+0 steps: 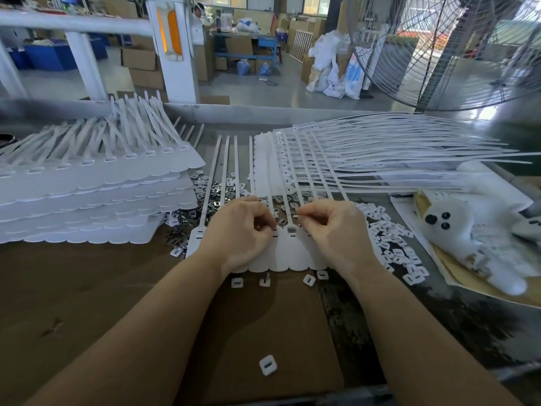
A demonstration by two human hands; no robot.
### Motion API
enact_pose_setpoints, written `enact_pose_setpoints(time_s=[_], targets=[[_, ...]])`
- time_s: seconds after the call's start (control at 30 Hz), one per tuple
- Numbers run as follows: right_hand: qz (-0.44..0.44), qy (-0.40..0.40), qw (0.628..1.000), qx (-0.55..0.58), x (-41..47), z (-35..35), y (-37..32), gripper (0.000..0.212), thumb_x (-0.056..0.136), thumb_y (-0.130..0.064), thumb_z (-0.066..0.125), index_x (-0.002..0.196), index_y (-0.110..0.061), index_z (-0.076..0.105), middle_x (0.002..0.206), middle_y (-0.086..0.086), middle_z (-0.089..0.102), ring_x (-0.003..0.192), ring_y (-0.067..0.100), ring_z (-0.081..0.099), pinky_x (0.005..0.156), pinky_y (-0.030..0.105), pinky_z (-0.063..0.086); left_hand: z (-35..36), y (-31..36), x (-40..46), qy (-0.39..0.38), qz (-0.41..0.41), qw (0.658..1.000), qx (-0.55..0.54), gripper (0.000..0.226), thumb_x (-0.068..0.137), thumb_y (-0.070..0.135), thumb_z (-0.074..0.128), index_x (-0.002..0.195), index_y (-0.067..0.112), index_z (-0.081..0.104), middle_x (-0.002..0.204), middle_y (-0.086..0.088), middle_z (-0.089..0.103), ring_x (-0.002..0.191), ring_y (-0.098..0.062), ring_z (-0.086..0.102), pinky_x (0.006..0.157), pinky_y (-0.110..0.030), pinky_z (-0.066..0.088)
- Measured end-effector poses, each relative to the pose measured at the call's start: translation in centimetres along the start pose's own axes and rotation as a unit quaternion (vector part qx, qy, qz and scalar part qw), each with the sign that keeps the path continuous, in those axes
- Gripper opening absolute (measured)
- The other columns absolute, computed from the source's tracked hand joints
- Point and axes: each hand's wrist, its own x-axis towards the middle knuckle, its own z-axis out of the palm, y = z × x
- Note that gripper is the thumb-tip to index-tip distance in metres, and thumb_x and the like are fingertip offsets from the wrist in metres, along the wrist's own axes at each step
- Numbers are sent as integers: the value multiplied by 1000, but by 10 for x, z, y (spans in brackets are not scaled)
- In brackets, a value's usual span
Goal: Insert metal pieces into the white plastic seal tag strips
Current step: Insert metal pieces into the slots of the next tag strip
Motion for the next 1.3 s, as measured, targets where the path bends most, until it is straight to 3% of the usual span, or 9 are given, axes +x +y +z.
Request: enact_pose_setpoints(time_s=[0.07, 0.13, 0.3, 0.4, 0.7, 0.87, 0.97, 1.1, 1.3], targets=[[12, 0, 1000, 15, 0, 0, 0, 10, 78, -9, 71, 86, -13, 76, 77, -8, 70, 73, -1, 63, 74, 8, 48, 0, 0, 0, 2, 1, 1000, 0, 15, 79, 12, 60, 76, 24, 68, 79, 18, 54, 81, -6, 53, 73, -21, 43], [20, -2, 999, 25, 0, 0, 0, 7, 77, -11, 73, 82, -14, 77, 71, -12, 67, 71, -3, 63, 70, 5, 46, 0, -1, 0, 3, 1, 1000, 2, 14, 79, 13, 60, 77, 24, 68, 79, 17, 54, 80, -6, 52, 73, -21, 43], [50, -16, 998, 41, 0, 0, 0, 18, 78, -9, 72, 96, -14, 73, 85, -4, 70, 81, 2, 64, 81, 10, 49, 2, -3, 0, 4, 2, 1000, 8, 13, 80, 14, 60, 79, 25, 68, 79, 19, 52, 79, -3, 50, 68, -14, 38], [46, -34, 997, 51, 0, -1, -1, 13, 79, -7, 71, 91, -12, 74, 83, -4, 70, 79, 0, 63, 78, 7, 47, 2, -3, 1, 3, 2, 1000, 7, 12, 80, 15, 60, 78, 25, 67, 79, 20, 51, 77, -1, 48, 65, -6, 34], [49, -88, 993, 54, 3, -1, -1, 9, 83, -9, 67, 85, -16, 73, 79, -7, 69, 77, 5, 62, 75, 16, 48, 1, -2, 0, 0, 5, 1000, 1, 14, 80, 14, 60, 78, 27, 65, 80, 19, 52, 82, -5, 51, 74, -19, 38], [45, -102, 993, 49, 3, 0, 0, 16, 88, -9, 61, 95, -17, 73, 88, -6, 69, 82, 4, 61, 79, 17, 46, 1, -4, 0, 2, 5, 1000, 2, 14, 80, 15, 60, 78, 27, 65, 80, 18, 52, 81, -5, 50, 73, -19, 37], [37, -102, 993, 39, 3, 0, 0, 14, 88, -10, 60, 89, -19, 71, 82, -10, 65, 76, 2, 58, 75, 19, 45, 2, -3, 0, 2, 9, 1000, 5, 14, 80, 15, 60, 77, 29, 64, 79, 19, 51, 81, -4, 50, 73, -18, 36], [35, -93, 995, 28, 3, -1, -2, 10, 86, -12, 64, 85, -22, 66, 82, -9, 65, 85, 8, 61, 85, 29, 50, 2, -4, 1, 2, 11, 1000, 8, 14, 80, 16, 60, 77, 29, 64, 80, 20, 51, 81, -4, 50, 71, -16, 36], [15, -122, 992, -3, 3, -1, -1, 18, 90, -13, 58, 103, -18, 70, 89, -8, 66, 81, 2, 58, 80, 24, 47, 3, -5, 1, 0, 16, 1000, 8, 16, 80, 15, 60, 76, 31, 62, 80, 18, 52, 79, -2, 50, 68, -10, 36]])
